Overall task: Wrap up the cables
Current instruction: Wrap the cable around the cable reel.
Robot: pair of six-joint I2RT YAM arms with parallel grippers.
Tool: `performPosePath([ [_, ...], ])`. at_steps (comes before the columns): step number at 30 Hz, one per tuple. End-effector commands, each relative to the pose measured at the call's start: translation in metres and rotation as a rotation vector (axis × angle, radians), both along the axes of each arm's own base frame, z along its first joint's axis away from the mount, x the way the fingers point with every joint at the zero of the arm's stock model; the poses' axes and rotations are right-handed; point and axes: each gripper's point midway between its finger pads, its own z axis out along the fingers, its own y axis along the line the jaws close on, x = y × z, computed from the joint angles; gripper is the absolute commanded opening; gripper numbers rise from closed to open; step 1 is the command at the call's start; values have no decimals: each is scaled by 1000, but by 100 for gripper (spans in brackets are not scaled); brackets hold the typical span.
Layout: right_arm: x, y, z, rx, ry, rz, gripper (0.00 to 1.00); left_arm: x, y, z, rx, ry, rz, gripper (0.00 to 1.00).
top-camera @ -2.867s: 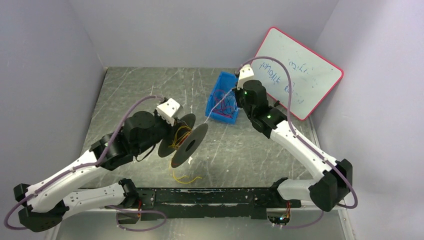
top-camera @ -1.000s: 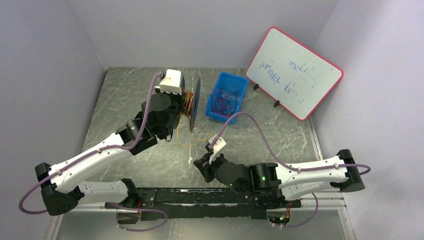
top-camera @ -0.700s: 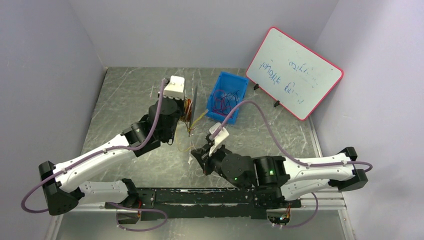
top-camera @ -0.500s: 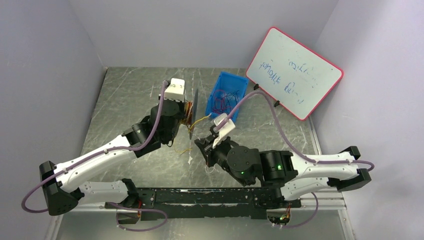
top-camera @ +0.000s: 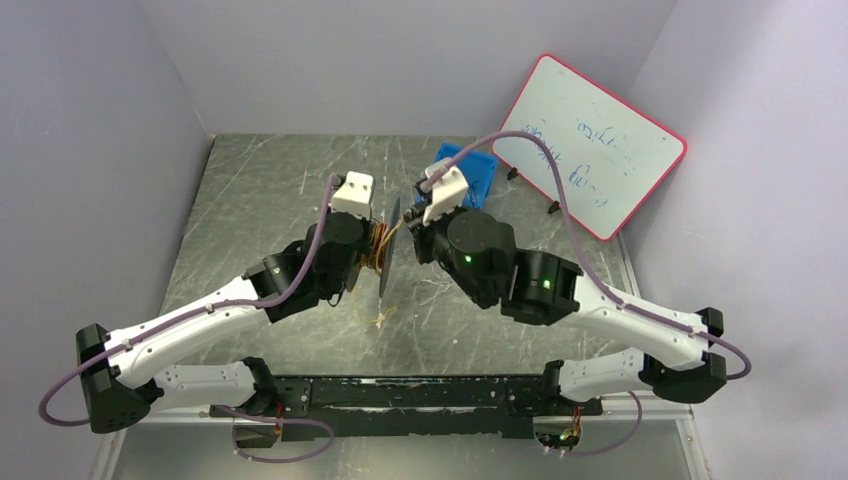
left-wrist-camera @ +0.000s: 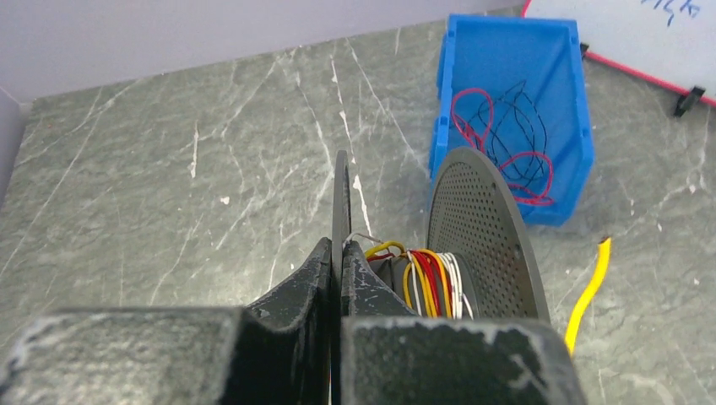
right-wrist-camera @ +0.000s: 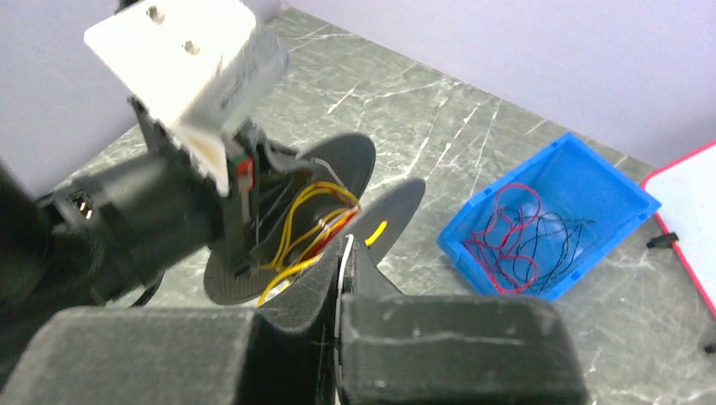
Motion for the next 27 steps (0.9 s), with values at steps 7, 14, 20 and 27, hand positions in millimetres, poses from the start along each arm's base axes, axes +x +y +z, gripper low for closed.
performPosePath([
  [7,57,16,9,-39,-16,61,0,-19,1,-8,48,20,-42,7],
  [14,100,10,-38,-51,90,84,0,-30,-4,-8,86,19,-107,7],
  [20,122,8,-75,-57,171,101,0,-40,-18,-11,105,32,-207,7],
  [27,151,-25,-145,-10,305,57,0,-56,-28,8,50,22,-326,7],
])
